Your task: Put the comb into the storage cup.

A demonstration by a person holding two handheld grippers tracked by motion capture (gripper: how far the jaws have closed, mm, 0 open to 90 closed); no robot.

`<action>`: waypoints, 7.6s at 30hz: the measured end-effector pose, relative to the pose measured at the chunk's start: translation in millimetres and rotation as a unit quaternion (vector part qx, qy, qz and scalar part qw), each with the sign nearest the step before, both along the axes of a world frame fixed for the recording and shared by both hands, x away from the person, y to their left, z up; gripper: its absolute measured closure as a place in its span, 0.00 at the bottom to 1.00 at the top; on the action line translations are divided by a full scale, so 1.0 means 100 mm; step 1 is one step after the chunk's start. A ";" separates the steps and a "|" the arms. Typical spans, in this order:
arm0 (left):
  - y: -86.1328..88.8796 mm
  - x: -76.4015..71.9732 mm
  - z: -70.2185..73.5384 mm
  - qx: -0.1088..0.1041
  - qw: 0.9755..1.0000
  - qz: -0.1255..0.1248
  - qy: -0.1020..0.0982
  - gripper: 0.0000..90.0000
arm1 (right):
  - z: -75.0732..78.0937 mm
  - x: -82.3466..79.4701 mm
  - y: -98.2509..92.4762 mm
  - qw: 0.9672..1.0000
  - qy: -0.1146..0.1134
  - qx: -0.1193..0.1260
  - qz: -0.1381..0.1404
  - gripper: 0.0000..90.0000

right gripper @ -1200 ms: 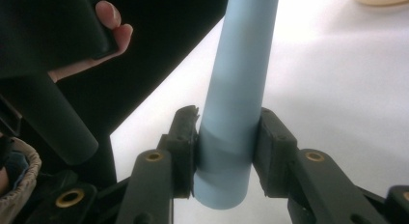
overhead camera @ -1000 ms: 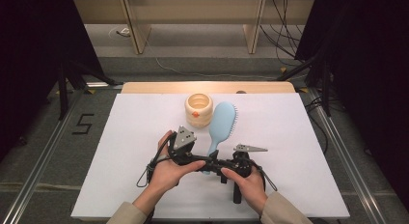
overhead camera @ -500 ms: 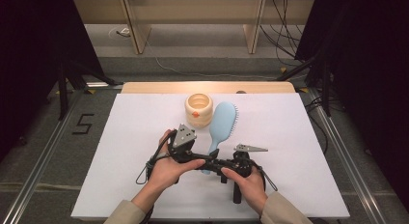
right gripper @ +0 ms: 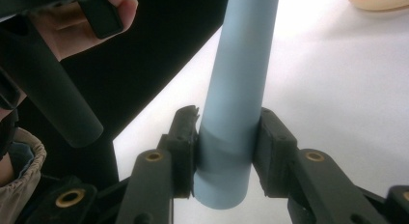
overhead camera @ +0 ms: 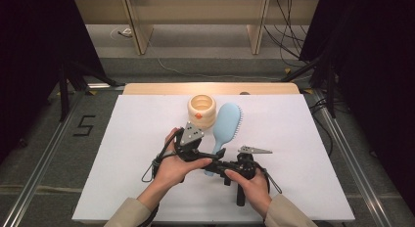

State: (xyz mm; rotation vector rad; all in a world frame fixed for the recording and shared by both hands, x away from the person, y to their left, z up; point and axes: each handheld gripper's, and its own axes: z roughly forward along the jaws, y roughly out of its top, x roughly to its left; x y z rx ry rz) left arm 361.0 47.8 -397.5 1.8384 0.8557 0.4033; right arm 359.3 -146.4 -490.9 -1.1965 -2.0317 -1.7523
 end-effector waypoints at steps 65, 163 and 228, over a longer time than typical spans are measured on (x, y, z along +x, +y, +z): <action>-0.29 0.40 0.29 -0.019 1.000 -0.016 0.017 0.00 | -0.01 0.00 0.00 1.000 0.004 0.007 -0.001 0.72; -0.50 0.75 0.35 -0.022 0.999 -0.005 0.041 0.08 | -0.02 0.00 0.01 1.000 0.003 0.004 0.001 0.72; -0.29 0.56 0.37 -0.079 0.997 0.012 -0.021 0.22 | -0.04 0.04 -0.03 0.996 -0.031 -0.051 -0.061 0.52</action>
